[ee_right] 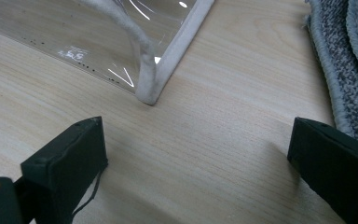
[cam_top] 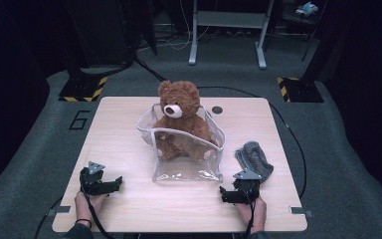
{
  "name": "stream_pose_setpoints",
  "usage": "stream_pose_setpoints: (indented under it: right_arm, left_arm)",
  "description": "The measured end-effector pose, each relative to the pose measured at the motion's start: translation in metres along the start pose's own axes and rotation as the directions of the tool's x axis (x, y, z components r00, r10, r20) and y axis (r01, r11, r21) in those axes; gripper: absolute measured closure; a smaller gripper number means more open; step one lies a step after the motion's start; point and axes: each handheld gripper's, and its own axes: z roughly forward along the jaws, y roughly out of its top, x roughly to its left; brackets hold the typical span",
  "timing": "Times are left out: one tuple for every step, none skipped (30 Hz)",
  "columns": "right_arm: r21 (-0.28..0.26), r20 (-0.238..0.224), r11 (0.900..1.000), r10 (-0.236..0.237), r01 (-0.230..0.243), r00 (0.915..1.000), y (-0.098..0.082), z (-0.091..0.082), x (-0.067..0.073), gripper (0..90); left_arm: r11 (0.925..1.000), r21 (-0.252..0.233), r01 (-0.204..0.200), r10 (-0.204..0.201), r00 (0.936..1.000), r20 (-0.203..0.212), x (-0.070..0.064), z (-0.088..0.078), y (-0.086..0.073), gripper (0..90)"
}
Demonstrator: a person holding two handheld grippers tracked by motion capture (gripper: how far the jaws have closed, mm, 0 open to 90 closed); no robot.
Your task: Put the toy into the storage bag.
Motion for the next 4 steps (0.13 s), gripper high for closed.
stream_pose_setpoints:
  right_arm:
    - [0.0, 0.0, 1.0, 0.0, 0.0, 1.0, 0.0, 0.0, 0.0, 3.7]
    - [0.0, 0.0, 1.0, 0.0, 0.0, 1.0, 0.0, 0.0, 0.0, 3.7]
    - [0.0, -0.002, 1.0, 0.001, -0.001, 1.0, -0.0001, -0.0001, 0.0001, 3.6]
    - [0.002, -0.003, 1.0, 0.001, -0.001, 1.0, -0.0001, -0.0001, 0.0001, 3.5]
  left_arm:
    - [1.0, 0.001, -0.002, 0.002, 1.0, -0.001, 0.0001, -0.0001, 0.0, 4.8]
    - [1.0, 0.001, 0.0, 0.0, 1.0, -0.003, -0.0004, 0.0, -0.0001, 4.9]
    - [1.0, 0.004, 0.0, 0.0, 1.0, -0.007, -0.0006, -0.0001, 0.0001, 4.9]
    - [1.0, 0.0, 0.005, -0.005, 0.9999, -0.009, -0.0011, 0.0002, 0.0001, 4.9]
